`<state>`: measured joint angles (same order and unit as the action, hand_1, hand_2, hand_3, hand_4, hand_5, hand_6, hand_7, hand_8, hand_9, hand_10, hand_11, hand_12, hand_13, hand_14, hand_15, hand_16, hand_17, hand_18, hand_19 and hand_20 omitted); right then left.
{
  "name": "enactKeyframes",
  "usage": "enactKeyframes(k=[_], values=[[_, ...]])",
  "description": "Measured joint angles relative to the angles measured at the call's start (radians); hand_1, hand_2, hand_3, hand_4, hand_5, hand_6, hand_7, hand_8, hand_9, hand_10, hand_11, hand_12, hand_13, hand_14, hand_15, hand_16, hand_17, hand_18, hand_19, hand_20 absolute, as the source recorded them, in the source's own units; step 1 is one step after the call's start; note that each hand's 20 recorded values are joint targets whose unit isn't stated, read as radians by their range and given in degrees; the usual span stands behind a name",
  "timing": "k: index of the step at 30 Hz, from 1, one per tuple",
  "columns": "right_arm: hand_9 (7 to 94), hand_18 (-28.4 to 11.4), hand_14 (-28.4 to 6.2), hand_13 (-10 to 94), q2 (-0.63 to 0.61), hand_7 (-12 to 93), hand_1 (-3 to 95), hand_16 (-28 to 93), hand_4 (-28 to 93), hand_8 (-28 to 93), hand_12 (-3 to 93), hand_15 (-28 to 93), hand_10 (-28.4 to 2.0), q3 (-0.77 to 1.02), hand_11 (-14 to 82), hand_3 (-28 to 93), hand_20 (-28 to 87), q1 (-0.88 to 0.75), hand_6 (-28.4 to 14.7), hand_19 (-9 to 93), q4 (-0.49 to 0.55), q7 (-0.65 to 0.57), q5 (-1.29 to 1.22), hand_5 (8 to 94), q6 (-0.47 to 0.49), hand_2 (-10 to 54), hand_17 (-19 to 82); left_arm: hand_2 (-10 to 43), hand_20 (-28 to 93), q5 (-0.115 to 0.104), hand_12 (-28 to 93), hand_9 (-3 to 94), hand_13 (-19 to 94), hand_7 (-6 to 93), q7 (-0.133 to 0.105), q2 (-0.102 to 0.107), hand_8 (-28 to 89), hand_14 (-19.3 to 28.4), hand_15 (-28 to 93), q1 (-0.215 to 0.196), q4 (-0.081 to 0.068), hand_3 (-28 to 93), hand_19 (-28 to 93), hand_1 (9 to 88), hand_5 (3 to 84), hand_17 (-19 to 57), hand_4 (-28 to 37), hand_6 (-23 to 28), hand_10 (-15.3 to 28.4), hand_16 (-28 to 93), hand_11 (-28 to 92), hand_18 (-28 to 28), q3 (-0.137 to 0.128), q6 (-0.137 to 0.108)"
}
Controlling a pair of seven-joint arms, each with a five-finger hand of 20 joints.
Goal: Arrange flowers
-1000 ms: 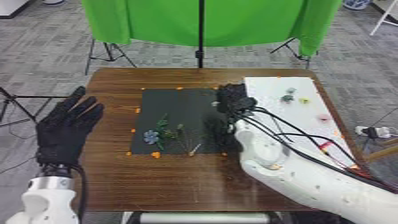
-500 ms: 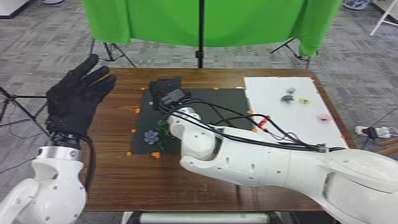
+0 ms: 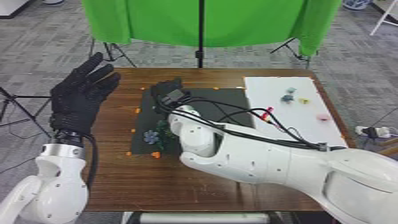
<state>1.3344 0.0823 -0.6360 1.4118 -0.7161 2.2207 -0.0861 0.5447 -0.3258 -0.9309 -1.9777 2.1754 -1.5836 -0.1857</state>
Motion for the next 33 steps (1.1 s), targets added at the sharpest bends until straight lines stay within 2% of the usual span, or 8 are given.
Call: enactKeyframes(k=[9, 12, 15, 17, 20, 25, 29, 33], values=[[79.6, -21.3, -8.5, 67, 0.001, 16, 49.0, 17, -28, -3, 20.3, 82, -10.0, -0.070, 48.0, 59, 51, 0.027, 5.3, 92, -0.001, -0.033, -0.020, 76.0, -0.036, -9.5, 26, 7.4, 13, 0.000, 10, 34.2, 24, 10.2, 0.006, -0.003, -9, 26.1, 47, 0.011, -0.011, 80, 53, 23.9, 39.8, -10.3, -25.2, 10.6, 19.6, -9, 24, 24.1, 0.022, 0.014], [79.3, -21.6, -8.6, 67, 0.001, 16, 48.2, 17, -28, -3, 20.2, 82, -10.2, -0.028, 47.6, 60, 51, 0.010, 5.2, 92, 0.000, -0.030, -0.012, 75.5, -0.024, -9.5, 26, 7.4, 13, 0.002, 10, 34.3, 24, 10.2, 0.012, -0.005, -9, 26.1, 47, 0.009, -0.011, 80, 53, 23.9, 39.9, -10.3, -25.2, 10.6, 19.7, -9, 24, 24.0, 0.019, 0.014], [78.4, -21.7, -9.0, 66, -0.002, 17, 45.4, 17, -28, -4, 19.8, 82, -10.8, 0.060, 46.7, 64, 51, -0.035, 5.2, 92, 0.011, -0.018, 0.020, 73.2, 0.004, -9.5, 25, 7.4, 13, 0.003, 10, 34.3, 24, 10.2, 0.017, -0.010, -9, 26.2, 47, -0.007, -0.005, 80, 53, 23.8, 39.9, -10.3, -25.2, 10.6, 19.8, -9, 24, 24.0, 0.003, 0.014], [77.2, -22.0, -9.6, 65, -0.010, 16, 42.7, 16, -28, -8, 18.4, 81, -11.4, 0.096, 43.0, 67, 51, -0.058, 4.8, 91, 0.029, -0.014, 0.036, 71.6, 0.014, -9.5, 24, 7.3, 13, 0.003, 10, 34.4, 24, 10.2, 0.019, -0.016, -9, 26.2, 47, -0.028, 0.002, 80, 53, 23.9, 39.8, -10.3, -25.2, 10.6, 19.7, -9, 24, 24.0, -0.017, 0.013], [74.0, -22.3, -10.4, 61, -0.035, 17, 39.3, 14, -28, -13, 16.7, 78, -12.8, 0.145, 36.3, 71, 51, -0.090, 3.6, 89, 0.080, -0.007, 0.037, 67.2, 0.030, -9.5, 23, 7.3, 13, 0.005, 10, 34.4, 24, 10.2, 0.034, -0.039, -9, 26.3, 47, -0.068, 0.011, 80, 53, 23.9, 39.8, -10.3, -25.3, 10.5, 19.8, -9, 24, 24.0, -0.057, 0.013], [68.5, -22.3, -12.0, 58, -0.118, 16, 36.4, 11, -28, -13, 15.1, 74, -14.5, 0.333, 30.6, 73, 50, -0.206, 1.5, 87, 0.271, -0.006, -0.026, 60.6, 0.092, -9.5, 21, 7.3, 13, 0.003, 10, 34.2, 24, 10.1, 0.028, -0.072, -9, 26.2, 47, -0.156, 0.032, 80, 53, 23.8, 39.7, -10.3, -25.5, 10.5, 19.8, -9, 24, 23.9, -0.114, 0.009], [66.8, -22.4, -12.7, 56, -0.211, 16, 35.6, 11, -28, -13, 14.8, 73, -15.4, 0.508, 28.7, 74, 50, -0.320, 1.4, 87, 0.427, -0.009, -0.080, 59.8, 0.129, -9.5, 20, 7.3, 13, 0.000, 10, 34.1, 24, 10.2, 0.010, -0.080, -9, 26.1, 47, -0.234, 0.046, 80, 53, 23.7, 39.6, -10.3, -25.7, 10.5, 19.7, -9, 24, 24.0, -0.127, -0.002], [64.0, -22.3, -12.9, 55, -0.326, 16, 35.2, 10, -28, -13, 14.4, 73, -16.1, 0.670, 26.9, 75, 50, -0.437, 1.5, 86, 0.522, -0.023, -0.081, 58.4, 0.100, -9.5, 20, 7.3, 13, -0.008, 10, 34.0, 24, 10.3, -0.004, -0.089, -9, 26.2, 47, -0.279, 0.048, 80, 53, 23.5, 39.3, -10.4, -26.1, 10.3, 19.7, -9, 24, 24.0, -0.127, -0.016]])
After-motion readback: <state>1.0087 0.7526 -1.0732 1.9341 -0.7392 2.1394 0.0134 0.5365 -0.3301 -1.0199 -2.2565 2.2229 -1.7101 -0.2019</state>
